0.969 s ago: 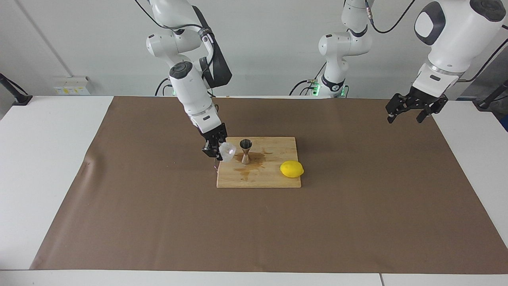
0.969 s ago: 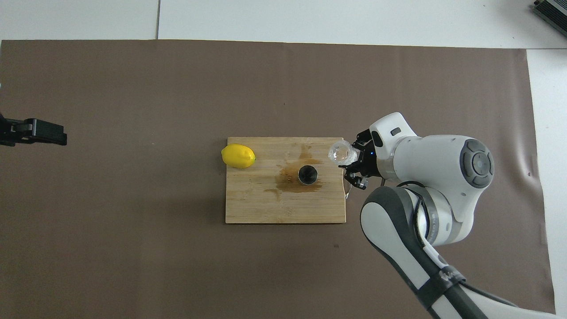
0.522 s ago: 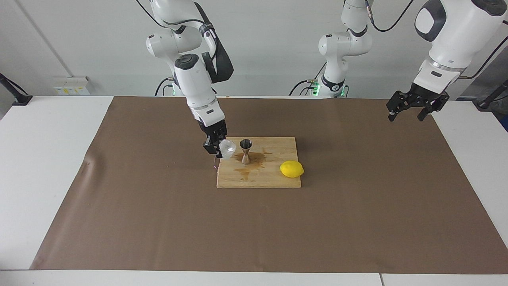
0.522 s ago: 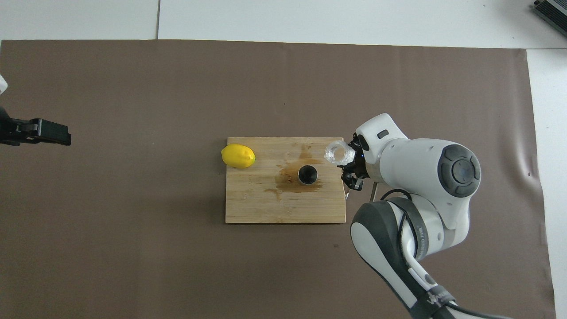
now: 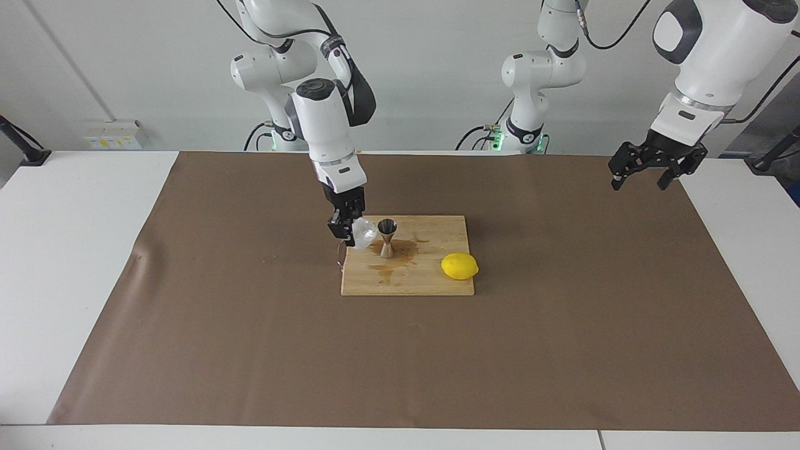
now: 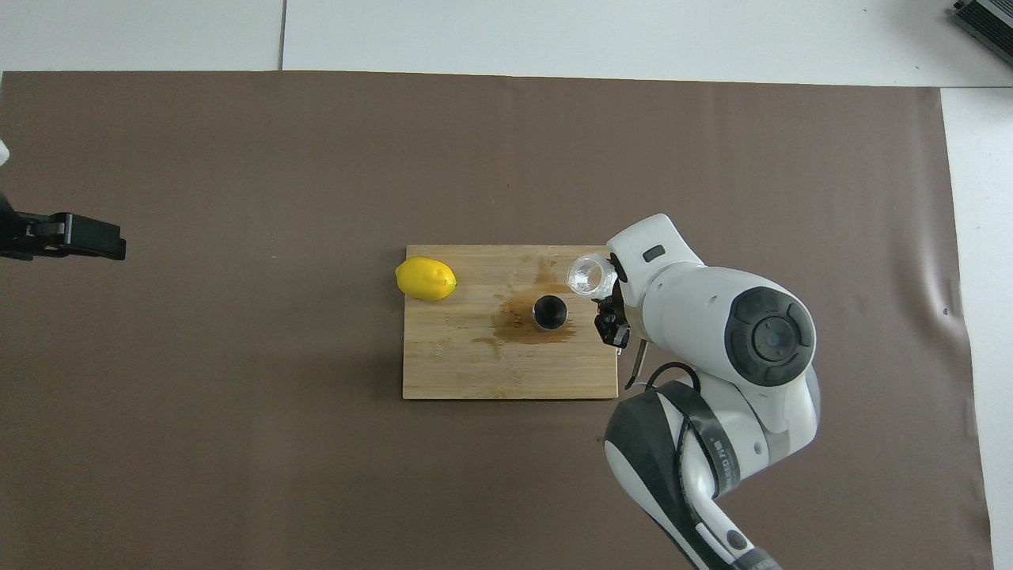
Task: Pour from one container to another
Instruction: 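Carry the white cup with the right gripper above the metal cup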
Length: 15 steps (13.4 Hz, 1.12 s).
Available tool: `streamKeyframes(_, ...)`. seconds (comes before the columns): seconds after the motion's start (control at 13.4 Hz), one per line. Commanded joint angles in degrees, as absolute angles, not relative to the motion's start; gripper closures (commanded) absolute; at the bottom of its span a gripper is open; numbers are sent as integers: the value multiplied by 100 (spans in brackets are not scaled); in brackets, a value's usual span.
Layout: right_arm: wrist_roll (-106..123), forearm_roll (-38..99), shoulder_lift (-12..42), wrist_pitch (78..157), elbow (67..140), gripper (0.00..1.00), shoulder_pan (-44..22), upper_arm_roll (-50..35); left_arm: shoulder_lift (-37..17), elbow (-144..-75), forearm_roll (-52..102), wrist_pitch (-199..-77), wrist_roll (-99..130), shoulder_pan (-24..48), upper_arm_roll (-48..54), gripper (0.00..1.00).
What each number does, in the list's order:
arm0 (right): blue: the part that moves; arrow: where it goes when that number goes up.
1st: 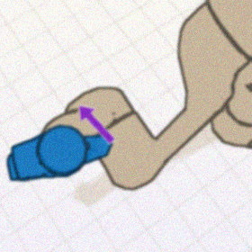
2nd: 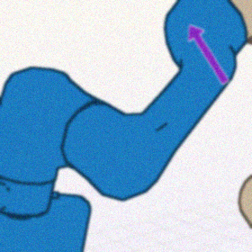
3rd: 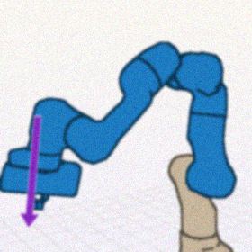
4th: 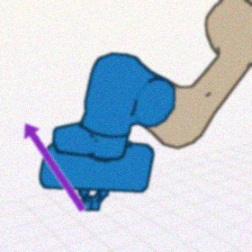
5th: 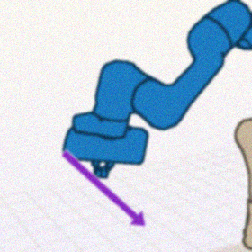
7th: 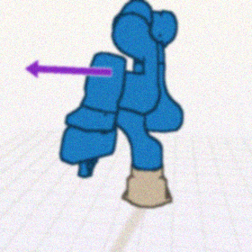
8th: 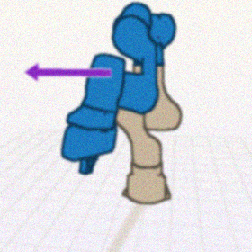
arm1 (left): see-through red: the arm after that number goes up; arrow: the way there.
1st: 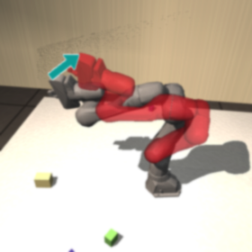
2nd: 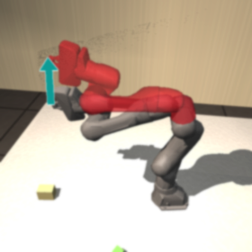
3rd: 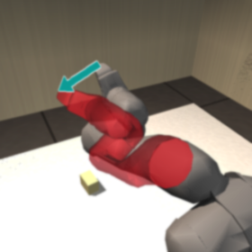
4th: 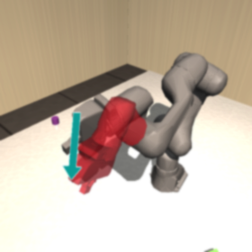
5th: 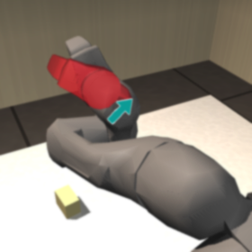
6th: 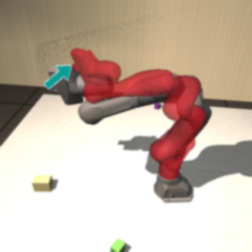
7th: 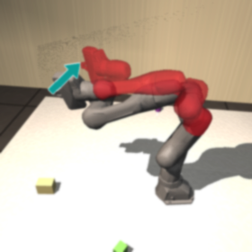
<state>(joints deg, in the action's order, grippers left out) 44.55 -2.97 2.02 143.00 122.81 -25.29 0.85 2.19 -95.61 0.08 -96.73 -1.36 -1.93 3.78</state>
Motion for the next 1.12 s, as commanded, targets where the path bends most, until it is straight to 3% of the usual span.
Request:
streamKeyframes(0.0,3685,-903,97,14405,12393,100,-2714,70,325,-9615,-35,-9633,-79,-97,290,0)
streamKeyframes(1.04,2681,-3066,-26,14353,12559,100,-2961,44,325,-9598,-44,-9615,-70,-167,264,0)
